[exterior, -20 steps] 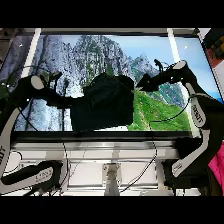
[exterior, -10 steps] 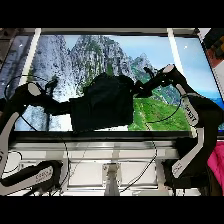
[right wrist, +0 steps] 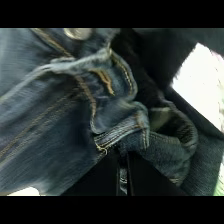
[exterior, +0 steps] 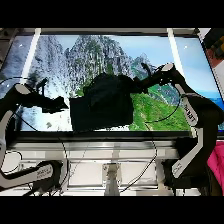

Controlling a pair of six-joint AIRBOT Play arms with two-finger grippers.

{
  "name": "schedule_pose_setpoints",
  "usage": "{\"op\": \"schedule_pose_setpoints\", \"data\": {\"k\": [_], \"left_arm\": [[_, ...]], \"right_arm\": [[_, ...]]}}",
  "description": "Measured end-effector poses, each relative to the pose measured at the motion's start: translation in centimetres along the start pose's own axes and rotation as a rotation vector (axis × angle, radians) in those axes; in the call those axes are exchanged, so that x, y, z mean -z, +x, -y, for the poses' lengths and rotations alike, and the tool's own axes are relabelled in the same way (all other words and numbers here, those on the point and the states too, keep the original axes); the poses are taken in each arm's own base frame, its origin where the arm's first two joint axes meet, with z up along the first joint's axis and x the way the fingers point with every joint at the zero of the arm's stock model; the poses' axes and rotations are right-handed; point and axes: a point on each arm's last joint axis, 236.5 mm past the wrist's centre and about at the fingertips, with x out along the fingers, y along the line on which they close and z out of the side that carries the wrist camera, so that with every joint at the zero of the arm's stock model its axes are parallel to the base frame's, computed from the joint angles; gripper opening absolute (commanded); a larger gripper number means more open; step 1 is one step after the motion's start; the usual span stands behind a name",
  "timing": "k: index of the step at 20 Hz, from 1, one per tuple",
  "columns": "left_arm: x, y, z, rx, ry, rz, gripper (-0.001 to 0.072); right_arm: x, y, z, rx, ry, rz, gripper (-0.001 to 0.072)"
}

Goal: Fold the clothes and pants, and hang the long-sleeved shirts on hangers.

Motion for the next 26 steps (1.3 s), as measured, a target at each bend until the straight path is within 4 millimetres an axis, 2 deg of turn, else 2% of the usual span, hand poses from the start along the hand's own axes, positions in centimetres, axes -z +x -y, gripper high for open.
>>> {"op": "schedule_pose_setpoints", "data": {"k": [1,2,3,7,13,14,15,16,19,21,23,24,26], "left_arm": [[-0.6,0.4,-0.3,0.017,-0.012,0.015,0.0383],[-1.1,0.8,-0.6,0.028,-0.021,0.025,0.0452],[-1.5,1.2,-1.0,0.038,-0.034,0.032,0.049],[-1.7,3.1,-2.0,0.058,-0.069,0.01,0.049],[-0.9,5.0,-1.9,0.092,-0.1,-0.044,0.0479],[-0.8,5.2,-1.8,0.096,-0.1,-0.052,0.0453],[-0.6,5.3,-1.7,0.095,-0.096,-0.058,0.027],[-0.4,5.5,-1.9,0.086,-0.089,-0.067,0.0009],[-0.2,5.7,-1.6,0.095,-0.088,-0.077,0.0008],[-0.9,4.8,-0.6,0.123,-0.088,-0.059,0.0007],[-3.1,2.4,0.8,0.146,-0.055,0.015,0.0006],[-4.5,0.7,1.2,0.135,-0.022,0.062,0.0006],[-7.7,-3.6,1.0,0.054,0.044,0.175,0.0007]], "right_arm": [[-0.7,-0.9,-0.4,-0.021,-0.002,0.026,0.0017],[-1.3,-1.9,-0.8,-0.042,-0.003,0.049,0.0016],[-2.0,-2.9,-1.2,-0.058,-0.002,0.073,0.0017],[-3.4,-5.4,-1.4,-0.085,0.015,0.131,0.0017],[-3.6,-6.3,-1.6,-0.1,0.022,0.142,0.0018],[-3.6,-6.3,-1.6,-0.101,0.022,0.141,0.0018],[-3.6,-6.4,-1.6,-0.102,0.024,0.141,0.0018],[-3.6,-6.4,-1.6,-0.102,0.024,0.141,0.0018],[-3.7,-6.5,-1.6,-0.105,0.03,0.144,0.0017],[-4.1,-7.0,-1.5,-0.105,0.044,0.16,0.0016],[-5.3,-8.8,-1.5,-0.105,0.056,0.213,0.0016],[-6.1,-10.2,-1.3,-0.1,0.065,0.251,0.0016],[-8.4,-14.8,-0.5,-0.067,0.101,0.37,0.0016]]}}
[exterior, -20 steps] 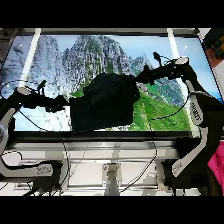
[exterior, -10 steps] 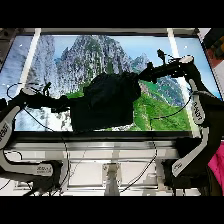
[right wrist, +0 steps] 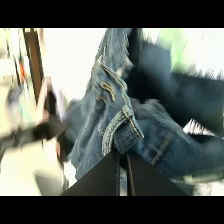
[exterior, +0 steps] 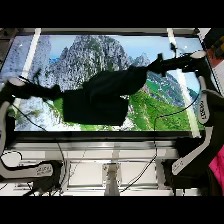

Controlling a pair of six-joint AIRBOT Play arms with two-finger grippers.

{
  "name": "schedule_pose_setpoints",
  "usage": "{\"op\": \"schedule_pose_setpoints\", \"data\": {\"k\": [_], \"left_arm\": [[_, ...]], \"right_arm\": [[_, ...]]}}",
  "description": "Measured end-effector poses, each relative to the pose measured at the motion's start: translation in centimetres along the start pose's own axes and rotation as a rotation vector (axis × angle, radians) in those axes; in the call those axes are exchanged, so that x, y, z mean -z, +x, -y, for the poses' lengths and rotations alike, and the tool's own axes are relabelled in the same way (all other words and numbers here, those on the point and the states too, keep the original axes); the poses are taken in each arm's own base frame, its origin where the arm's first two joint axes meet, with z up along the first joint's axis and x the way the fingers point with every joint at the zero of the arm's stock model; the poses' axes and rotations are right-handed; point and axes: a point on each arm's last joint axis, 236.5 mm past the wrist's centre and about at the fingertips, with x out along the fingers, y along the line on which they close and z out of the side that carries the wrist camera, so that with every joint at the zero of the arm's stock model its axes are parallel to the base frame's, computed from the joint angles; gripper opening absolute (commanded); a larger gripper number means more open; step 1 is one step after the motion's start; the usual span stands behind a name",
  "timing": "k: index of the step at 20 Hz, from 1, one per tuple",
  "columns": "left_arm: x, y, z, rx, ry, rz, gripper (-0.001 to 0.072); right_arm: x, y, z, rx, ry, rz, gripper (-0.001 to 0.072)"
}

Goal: Fold the clothes and pants, and hang the long-sleeved shirts on hangers.

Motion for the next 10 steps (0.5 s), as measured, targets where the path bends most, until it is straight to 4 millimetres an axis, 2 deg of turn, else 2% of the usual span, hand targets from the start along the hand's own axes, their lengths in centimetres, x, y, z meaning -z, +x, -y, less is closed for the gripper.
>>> {"op": "schedule_pose_setpoints", "data": {"k": [3,5,7,10], "left_arm": [[-5.5,-6.6,0.0,-0.143,0.112,0.167,0.0007],[-8.3,-10.5,0.7,-0.209,0.168,0.265,0.0007],[-9.6,-12.7,1.1,-0.25,0.197,0.316,0.0008],[-9.7,-13.9,0.1,-0.314,0.214,0.302,0.0008]], "right_arm": [[-5.2,-6.8,0.9,0.073,0.047,0.193,0.0016],[-7.2,-11.1,1.3,0.102,0.085,0.295,0.0016],[-7.6,-13.8,2.0,0.138,0.115,0.343,0.0018],[-5.3,-15.7,5.9,0.302,0.162,0.284,0.0017]]}}
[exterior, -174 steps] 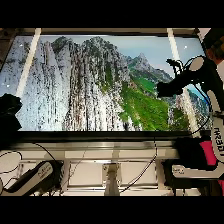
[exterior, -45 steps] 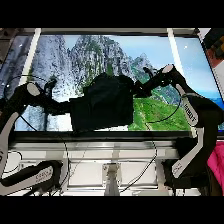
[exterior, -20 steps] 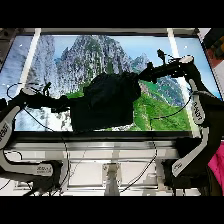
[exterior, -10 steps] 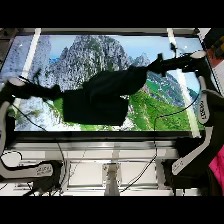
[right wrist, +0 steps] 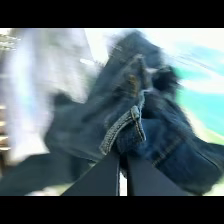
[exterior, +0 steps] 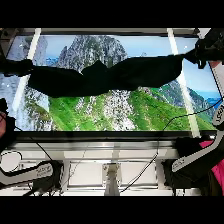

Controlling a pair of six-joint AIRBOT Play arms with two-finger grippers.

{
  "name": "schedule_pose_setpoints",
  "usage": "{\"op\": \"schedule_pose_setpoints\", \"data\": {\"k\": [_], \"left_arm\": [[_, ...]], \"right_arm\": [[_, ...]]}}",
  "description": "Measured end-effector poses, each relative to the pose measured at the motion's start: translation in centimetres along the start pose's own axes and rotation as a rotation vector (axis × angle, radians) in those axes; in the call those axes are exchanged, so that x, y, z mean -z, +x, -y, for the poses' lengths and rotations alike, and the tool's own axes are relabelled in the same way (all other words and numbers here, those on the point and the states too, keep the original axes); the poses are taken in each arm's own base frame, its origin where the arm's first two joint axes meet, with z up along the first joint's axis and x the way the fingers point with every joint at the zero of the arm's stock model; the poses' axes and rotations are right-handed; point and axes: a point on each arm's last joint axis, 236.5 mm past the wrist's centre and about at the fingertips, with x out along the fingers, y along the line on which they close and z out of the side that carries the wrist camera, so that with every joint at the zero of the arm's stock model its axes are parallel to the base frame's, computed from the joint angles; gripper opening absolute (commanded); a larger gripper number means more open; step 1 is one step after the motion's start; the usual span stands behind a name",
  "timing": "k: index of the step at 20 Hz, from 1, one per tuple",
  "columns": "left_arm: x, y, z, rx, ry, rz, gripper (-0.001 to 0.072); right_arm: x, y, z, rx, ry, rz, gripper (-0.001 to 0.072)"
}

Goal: Fold the clothes and pants, and hang the long-sleeved shirts on hangers.

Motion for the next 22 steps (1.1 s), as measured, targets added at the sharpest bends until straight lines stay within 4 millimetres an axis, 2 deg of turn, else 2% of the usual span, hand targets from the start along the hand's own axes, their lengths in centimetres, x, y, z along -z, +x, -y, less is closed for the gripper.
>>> {"op": "schedule_pose_setpoints", "data": {"k": [2,5,7,8,10,15,19,22], "left_arm": [[0.9,0.1,-1.0,-0.04,0.019,-0.047,0.0008],[2.2,-0.1,-3.5,-0.139,0.029,-0.113,0.0008],[3.2,-0.4,-5.2,-0.213,0.033,-0.156,0.0008],[3.7,-0.5,-5.9,-0.238,0.036,-0.178,0.0008],[5.1,-0.3,-6.8,-0.272,0.035,-0.229,0.0008],[9.9,1.0,-8.2,-0.308,0.022,-0.367,0.0008],[13.6,1.9,-8.9,-0.324,0.024,-0.46,0.0008],[15.2,2.1,-9.4,-0.341,0.032,-0.497,0.0008]], "right_arm": [[1.6,-0.6,4.8,0.189,0.025,-0.068,0.0017],[3.7,-3.5,11.9,0.505,0.067,-0.145,0.0018],[4.5,-5.9,15.2,0.675,0.096,-0.169,0.0018],[4.6,-6.7,16.1,0.725,0.105,-0.174,0.0018],[4.8,-7.7,17.2,0.792,0.113,-0.18,0.0018],[5.2,-8.9,18.2,0.863,0.103,-0.202,0.0018],[5.5,-9.0,18.3,0.87,0.102,-0.214,0.0018],[6.2,-8.7,18.5,0.866,0.109,-0.251,0.0018]]}}
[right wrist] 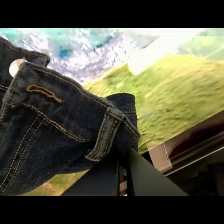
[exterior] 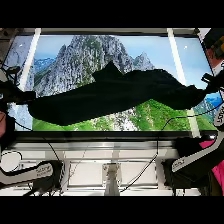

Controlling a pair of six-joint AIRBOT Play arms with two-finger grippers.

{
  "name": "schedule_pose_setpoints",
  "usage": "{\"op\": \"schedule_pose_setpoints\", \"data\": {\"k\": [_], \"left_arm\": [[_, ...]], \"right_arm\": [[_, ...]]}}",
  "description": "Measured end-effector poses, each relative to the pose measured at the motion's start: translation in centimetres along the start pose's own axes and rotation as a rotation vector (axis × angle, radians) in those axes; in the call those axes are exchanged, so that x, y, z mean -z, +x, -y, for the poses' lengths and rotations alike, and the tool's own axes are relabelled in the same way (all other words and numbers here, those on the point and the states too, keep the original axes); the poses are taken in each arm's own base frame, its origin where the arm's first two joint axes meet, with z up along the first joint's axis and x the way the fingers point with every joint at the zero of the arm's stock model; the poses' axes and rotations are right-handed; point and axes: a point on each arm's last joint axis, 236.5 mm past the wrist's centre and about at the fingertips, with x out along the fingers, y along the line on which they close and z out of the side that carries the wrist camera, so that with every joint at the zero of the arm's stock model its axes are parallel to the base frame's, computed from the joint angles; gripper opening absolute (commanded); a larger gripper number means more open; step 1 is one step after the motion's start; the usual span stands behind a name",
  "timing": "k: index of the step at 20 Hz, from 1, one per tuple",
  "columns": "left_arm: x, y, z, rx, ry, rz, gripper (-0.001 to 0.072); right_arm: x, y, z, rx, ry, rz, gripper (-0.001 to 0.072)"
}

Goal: Fold the clothes and pants, and hang the long-sleeved shirts on hangers.

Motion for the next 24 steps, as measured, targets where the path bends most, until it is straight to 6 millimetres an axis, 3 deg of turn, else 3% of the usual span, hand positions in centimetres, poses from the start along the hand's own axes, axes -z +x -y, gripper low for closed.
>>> {"op": "schedule_pose_setpoints", "data": {"k": [8,9,10,14,17,19,21,22,24], "left_arm": [[0.3,0.7,-0.2,-0.012,0.01,0.003,0.0008],[0.2,0.7,-0.2,-0.013,0.01,0.009,0.0008],[0.0,0.7,-0.2,-0.013,0.01,0.015,0.0008],[-0.4,0.7,0.1,-0.003,0.012,0.034,0.0008],[-0.6,0.8,0.1,0.0,0.013,0.04,0.0009],[-0.7,0.8,0.2,0.004,0.011,0.043,0.0009],[-0.8,0.7,0.6,0.021,0.007,0.047,0.0009],[-0.8,0.7,1.1,0.039,0.001,0.05,0.0009],[-1.2,0.6,2.2,0.083,-0.011,0.063,0.0009]], "right_arm": [[0.4,1.7,-2.4,-0.094,-0.03,-0.034,0.0022],[0.3,1.8,-2.6,-0.099,-0.03,-0.031,0.0063],[0.2,1.8,-2.7,-0.103,-0.031,-0.028,0.016],[-0.4,1.5,-2.3,-0.091,-0.023,0.002,0.0171],[-2.8,-0.3,-3.2,-0.134,-0.022,0.12,0.0195],[-4.8,-1.9,-5.8,-0.248,-0.03,0.214,0.0444],[-6.1,-3.5,-10.2,-0.435,-0.066,0.28,0.0583],[-6.5,-4.3,-12.7,-0.535,-0.103,0.307,0.0617],[-7.1,-5.6,-16.6,-0.658,-0.183,0.368,0.0618]]}}
